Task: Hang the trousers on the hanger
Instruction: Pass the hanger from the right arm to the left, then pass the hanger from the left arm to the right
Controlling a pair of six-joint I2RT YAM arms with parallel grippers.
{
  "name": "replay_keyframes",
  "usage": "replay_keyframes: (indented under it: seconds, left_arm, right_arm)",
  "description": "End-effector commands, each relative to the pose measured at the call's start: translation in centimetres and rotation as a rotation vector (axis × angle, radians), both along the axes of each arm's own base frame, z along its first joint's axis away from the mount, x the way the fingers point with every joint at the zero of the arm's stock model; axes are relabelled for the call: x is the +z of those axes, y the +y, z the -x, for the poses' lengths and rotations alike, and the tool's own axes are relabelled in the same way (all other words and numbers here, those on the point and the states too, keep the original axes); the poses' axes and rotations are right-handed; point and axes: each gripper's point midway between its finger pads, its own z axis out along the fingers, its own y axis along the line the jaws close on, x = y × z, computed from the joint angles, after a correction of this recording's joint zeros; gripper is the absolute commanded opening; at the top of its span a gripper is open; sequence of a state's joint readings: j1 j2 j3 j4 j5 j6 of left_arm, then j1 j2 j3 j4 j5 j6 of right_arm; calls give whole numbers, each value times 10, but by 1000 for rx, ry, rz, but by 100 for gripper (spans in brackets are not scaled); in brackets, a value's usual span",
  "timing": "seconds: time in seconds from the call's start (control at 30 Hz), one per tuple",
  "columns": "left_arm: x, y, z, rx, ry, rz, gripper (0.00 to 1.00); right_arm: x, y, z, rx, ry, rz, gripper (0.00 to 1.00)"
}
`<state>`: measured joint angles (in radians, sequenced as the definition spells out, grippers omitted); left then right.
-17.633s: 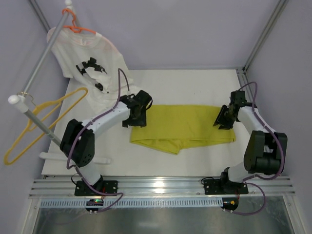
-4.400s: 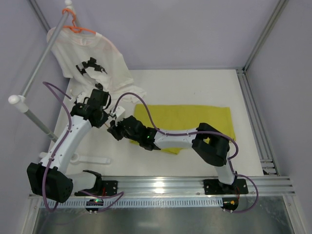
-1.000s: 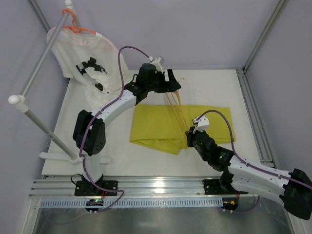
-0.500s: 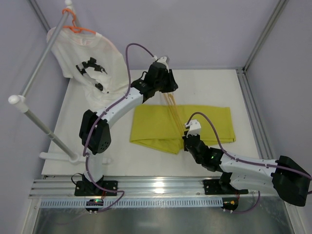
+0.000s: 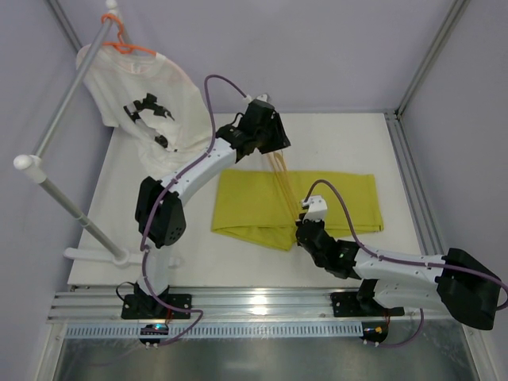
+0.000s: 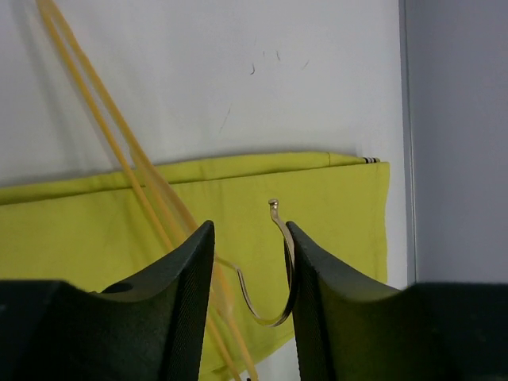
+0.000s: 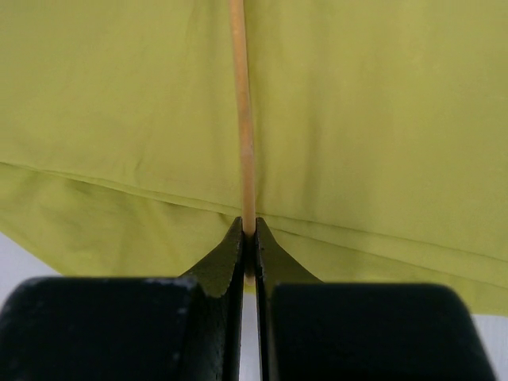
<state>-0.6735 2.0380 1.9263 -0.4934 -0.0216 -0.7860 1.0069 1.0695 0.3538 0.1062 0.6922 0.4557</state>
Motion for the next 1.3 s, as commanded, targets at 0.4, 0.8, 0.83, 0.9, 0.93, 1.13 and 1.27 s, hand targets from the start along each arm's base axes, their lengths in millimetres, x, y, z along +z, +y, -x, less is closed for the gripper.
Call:
replay_keyframes:
  seconds: [0.4,0.8,0.83,0.9,0.93,1.13,1.27]
  left_arm:
    - [0,-1,12,-70,56,52,5]
    - [7,-4,14,-100,61,62,4]
    - [7,-3,15,-101,63,60,3]
    - [6,-2,17,-105,66,57,4]
    - [7,-2,17,-105,68,59,3]
    - [5,-4,19,-115,78,74,4]
    - [1,-6,20,-120,93,80,4]
  right_arm:
    - [17,17,-5,-44,10,-121,29]
    - [16,38,-31,-55,29,-26,31]
    - [17,41,-34,-49,26,-33,31]
    - [21,44,-40,-50,25,-42,31]
    - [21,42,-43,-60,26,-35,31]
    - [29,46,-64,-82,24,-54,32]
    - [27,42,-83,-114,27,-50,33]
